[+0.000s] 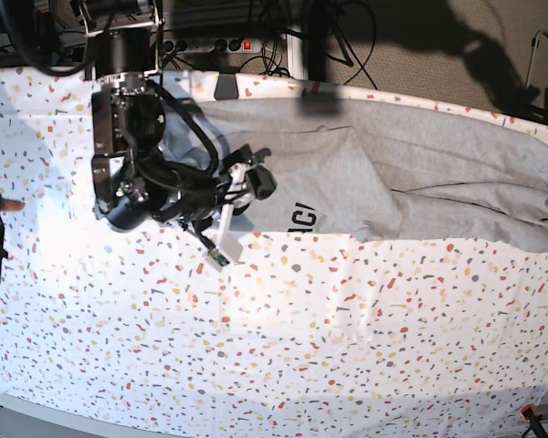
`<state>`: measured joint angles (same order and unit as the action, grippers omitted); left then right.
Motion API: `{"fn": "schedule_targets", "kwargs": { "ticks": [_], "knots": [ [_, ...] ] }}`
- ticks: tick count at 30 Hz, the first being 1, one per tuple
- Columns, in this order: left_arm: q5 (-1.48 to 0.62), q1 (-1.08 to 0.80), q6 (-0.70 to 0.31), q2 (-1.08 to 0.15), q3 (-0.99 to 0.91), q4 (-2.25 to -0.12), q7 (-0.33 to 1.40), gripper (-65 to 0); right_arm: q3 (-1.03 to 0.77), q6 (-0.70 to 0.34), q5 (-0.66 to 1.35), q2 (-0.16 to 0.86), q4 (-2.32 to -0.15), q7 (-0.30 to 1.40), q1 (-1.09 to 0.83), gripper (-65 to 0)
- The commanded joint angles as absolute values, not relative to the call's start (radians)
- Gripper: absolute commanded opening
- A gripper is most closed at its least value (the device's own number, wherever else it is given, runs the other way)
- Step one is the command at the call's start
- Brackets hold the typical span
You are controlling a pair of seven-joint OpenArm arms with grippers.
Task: Fold the T-shirt properly
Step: 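Lower the folded end onto the shirt and open the right gripper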
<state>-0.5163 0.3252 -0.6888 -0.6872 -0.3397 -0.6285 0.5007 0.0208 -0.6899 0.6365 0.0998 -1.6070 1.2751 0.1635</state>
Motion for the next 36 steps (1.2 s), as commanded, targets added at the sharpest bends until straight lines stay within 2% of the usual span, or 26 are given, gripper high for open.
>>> {"fn": "schedule_targets", "kwargs": {
  "ticks": [1, 4, 14, 17, 19, 23, 29, 36],
  "knots": [
    [-0.538, 0.348, -0.682, -0.722, -0.345, -0.647, 0.478, -39.6, 0.013, -0.698, 0.669, 0.1, -1.628, 1.27, 0.185, -33.3],
    [-0.476, 0.339, -0.613, -0.71, -0.345, -0.647, 0.48, -39.6, 0.009, -0.698, 0.689, 0.1, -1.628, 1.282, 0.185, -33.3],
    [-0.445, 0.329, -0.614, -0.628, -0.345, -0.647, 0.596, -39.6, 0.009, -0.698, 0.692, 0.1, -1.628, 1.285, 0.186, -33.3],
    [-0.446, 0.329, -0.659, -0.599, -0.345, -0.647, 0.614, -39.7, 0.009, -0.698, 0.693, 0.099, -1.628, 1.284, 0.186, -33.3],
    [-0.457, 0.329, -0.698, -0.59, -0.345, -0.647, 0.614, -43.7, 0.009, -0.698, 0.692, 0.1, -1.628, 1.284, 0.186, -33.3],
    [-0.537, 0.332, -0.698, -0.597, -0.345, -0.647, 0.658, -65.0, 0.009, -0.698, 0.692, 0.103, -1.628, 1.283, 0.186, -33.3],
    [-0.562, 0.332, -0.698, -0.64, -0.345, -0.647, 0.649, -65.0, 0.009, -0.698, 0.693, 0.111, -1.628, 1.279, 0.188, -33.4],
    [-0.819, 0.332, -0.698, -0.743, -0.345, -0.647, 0.67, -65.0, 0.009, -0.698, 0.693, 0.11, -1.628, 1.272, 0.188, -33.4]
  ]
}}
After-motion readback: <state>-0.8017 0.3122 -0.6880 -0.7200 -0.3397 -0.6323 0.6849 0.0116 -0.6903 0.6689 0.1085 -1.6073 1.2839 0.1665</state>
